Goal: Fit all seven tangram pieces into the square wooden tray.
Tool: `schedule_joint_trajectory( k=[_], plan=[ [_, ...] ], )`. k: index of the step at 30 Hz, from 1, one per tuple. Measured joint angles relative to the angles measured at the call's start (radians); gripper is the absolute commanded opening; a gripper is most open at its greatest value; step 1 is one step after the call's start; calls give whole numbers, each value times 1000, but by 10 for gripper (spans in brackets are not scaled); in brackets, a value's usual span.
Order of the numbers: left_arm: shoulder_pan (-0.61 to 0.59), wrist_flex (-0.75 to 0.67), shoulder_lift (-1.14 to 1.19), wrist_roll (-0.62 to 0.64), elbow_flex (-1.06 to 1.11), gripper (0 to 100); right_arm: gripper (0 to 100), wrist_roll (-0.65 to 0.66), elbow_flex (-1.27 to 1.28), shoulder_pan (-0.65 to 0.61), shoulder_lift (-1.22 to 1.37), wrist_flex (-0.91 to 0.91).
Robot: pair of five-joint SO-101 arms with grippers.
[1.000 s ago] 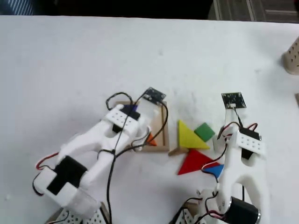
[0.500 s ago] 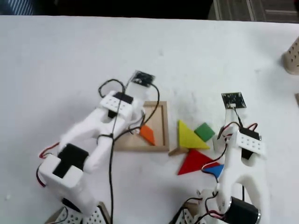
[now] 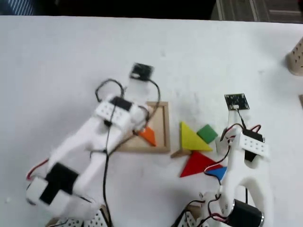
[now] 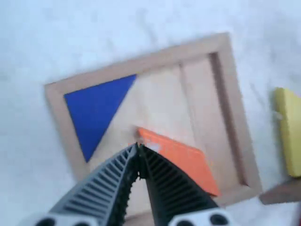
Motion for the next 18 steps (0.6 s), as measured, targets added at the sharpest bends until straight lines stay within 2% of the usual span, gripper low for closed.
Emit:
schedule_joint_trajectory(
  k=[4, 9, 18],
  plan=[
    [109, -112, -107, 8, 146, 24, 18, 0, 0, 0, 0, 0],
    [221, -172, -66, 8, 180, 24, 18, 0, 0, 0, 0, 0],
    [235, -176, 110, 8, 80, 24, 18, 0, 0, 0, 0, 0]
  ],
)
